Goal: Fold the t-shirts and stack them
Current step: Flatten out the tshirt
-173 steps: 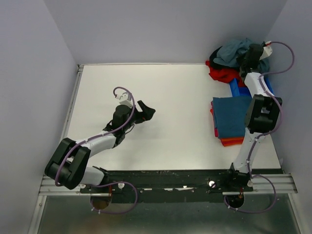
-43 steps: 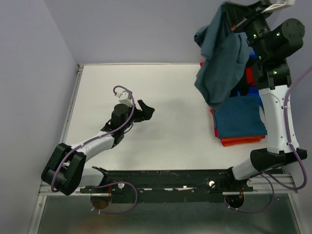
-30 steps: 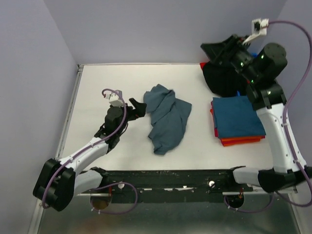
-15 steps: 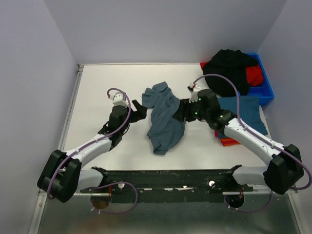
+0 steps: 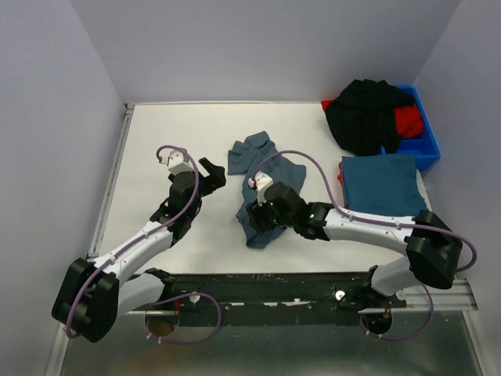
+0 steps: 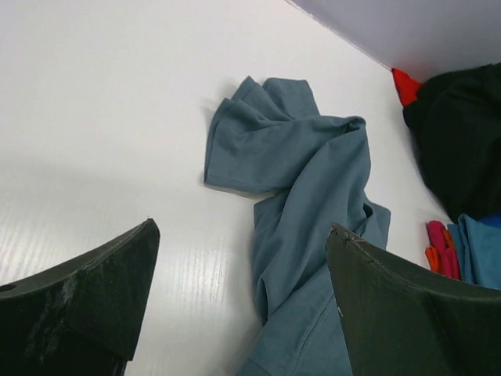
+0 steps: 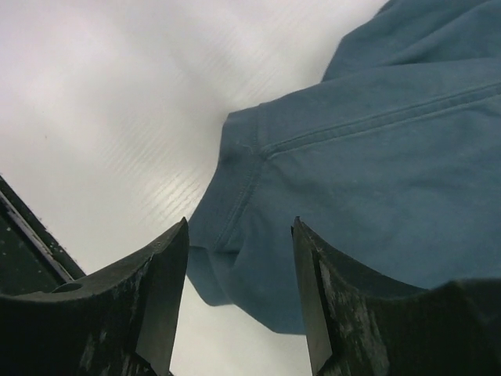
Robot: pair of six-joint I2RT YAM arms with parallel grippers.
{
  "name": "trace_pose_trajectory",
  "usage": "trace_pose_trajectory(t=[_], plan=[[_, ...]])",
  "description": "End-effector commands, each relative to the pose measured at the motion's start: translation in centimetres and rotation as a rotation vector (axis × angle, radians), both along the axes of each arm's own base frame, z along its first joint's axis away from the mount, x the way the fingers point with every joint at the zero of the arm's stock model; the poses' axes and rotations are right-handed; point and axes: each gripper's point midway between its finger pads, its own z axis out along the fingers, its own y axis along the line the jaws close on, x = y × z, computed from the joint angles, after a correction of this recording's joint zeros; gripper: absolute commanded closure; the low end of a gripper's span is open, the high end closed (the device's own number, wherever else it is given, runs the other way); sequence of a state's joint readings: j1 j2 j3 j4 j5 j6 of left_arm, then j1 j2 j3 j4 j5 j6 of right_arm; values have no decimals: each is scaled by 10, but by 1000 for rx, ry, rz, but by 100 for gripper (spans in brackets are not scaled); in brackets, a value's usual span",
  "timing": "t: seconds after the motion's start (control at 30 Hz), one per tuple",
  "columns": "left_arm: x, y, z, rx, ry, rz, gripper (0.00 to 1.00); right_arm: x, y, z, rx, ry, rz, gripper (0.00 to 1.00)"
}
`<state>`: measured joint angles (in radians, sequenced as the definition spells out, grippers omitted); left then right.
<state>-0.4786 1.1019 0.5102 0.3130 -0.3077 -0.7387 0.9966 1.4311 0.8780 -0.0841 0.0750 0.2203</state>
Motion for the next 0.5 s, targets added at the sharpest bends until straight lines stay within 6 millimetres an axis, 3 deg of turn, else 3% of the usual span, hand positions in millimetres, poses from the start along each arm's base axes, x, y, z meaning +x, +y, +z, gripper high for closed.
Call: trace_pose_trajectory(t=[0.0,0.2,0.3,0.47], plan=[[-4,25,-3,-6,2,125,5,3,15,-10,-85,-116,5,36],[-4,24,0,-1,-4,114,5,-18,27,-32,-129,-101,61,34],[-3,20,-1,6,-1,90,5,-18,26,-54,-206,-77,59,34],[-1,13,-1,14,5,58,6,-17,25,-65,-259,-76,59,35]])
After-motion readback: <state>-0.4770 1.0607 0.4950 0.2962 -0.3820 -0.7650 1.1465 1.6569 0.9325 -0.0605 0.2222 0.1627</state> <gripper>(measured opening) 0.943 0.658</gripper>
